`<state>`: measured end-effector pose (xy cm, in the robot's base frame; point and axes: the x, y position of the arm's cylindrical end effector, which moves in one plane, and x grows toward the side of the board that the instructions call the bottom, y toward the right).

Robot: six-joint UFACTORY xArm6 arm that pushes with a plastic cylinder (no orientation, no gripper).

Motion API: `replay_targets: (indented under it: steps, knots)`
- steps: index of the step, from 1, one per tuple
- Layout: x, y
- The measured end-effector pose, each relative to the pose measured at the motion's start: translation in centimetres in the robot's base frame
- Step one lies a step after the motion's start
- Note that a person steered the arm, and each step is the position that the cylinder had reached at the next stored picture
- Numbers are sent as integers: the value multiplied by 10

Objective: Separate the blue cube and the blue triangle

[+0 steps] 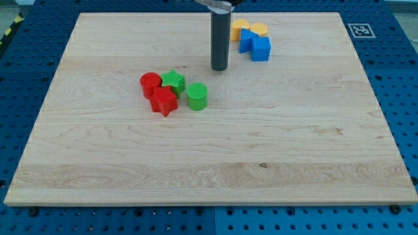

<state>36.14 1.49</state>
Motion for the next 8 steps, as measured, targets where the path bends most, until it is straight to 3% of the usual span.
replay_targets:
  steps: [5, 8]
  knots:
    - [0, 4]
    - [6, 101]
